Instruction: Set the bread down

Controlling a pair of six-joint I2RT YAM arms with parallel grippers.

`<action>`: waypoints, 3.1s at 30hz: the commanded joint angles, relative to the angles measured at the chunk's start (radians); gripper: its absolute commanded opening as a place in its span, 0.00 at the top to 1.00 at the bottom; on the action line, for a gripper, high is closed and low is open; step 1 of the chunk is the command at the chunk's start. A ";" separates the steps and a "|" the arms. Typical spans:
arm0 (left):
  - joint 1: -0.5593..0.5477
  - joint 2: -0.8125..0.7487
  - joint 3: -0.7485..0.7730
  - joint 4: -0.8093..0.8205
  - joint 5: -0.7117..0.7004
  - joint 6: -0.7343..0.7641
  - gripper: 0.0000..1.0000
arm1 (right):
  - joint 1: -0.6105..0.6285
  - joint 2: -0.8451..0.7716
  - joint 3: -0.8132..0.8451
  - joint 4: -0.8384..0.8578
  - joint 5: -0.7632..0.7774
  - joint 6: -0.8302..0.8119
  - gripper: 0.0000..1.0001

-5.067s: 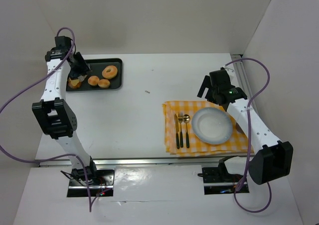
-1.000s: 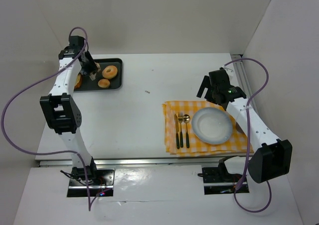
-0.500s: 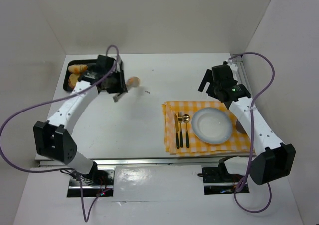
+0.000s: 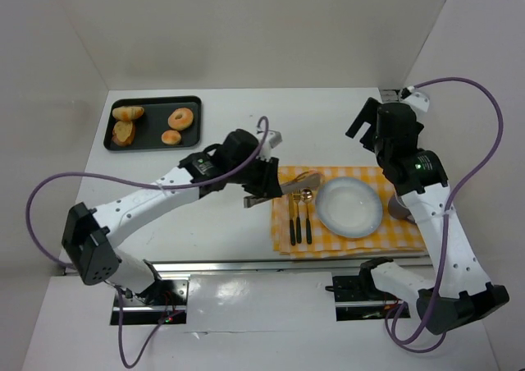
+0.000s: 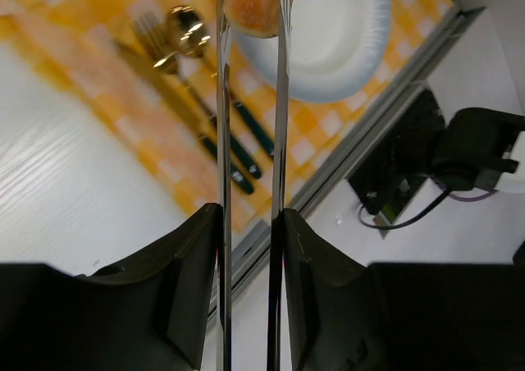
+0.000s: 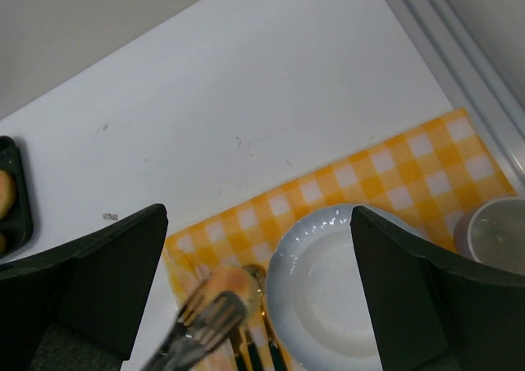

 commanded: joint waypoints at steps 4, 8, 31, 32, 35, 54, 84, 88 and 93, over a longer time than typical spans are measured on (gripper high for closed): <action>-0.143 0.194 0.177 0.165 0.007 -0.025 0.84 | -0.005 -0.044 0.079 -0.066 0.066 -0.020 0.00; -0.183 0.317 0.253 0.199 0.007 -0.025 0.84 | -0.005 -0.064 0.097 -0.100 0.088 -0.020 0.00; -0.212 0.360 0.374 0.095 0.031 0.026 0.34 | -0.005 -0.074 0.108 -0.126 0.120 -0.038 0.00; -0.212 0.339 0.360 0.075 -0.010 0.026 0.37 | -0.005 -0.074 0.108 -0.126 0.120 -0.038 0.00; -0.202 0.230 0.272 0.028 -0.134 0.037 0.38 | -0.005 -0.084 0.087 -0.115 0.120 -0.038 0.00; 0.613 0.131 0.222 -0.244 -0.289 0.014 0.39 | -0.005 -0.084 0.041 -0.051 0.045 -0.020 0.00; 0.871 0.606 0.641 -0.247 -0.204 -0.034 0.37 | -0.005 -0.018 0.001 -0.014 0.005 -0.011 0.00; 0.889 0.615 0.641 -0.247 -0.180 -0.043 0.38 | -0.005 -0.009 0.010 -0.014 -0.013 -0.011 0.00; 0.889 0.603 0.601 -0.247 -0.156 -0.052 0.54 | -0.005 0.000 0.019 -0.014 -0.014 -0.011 0.00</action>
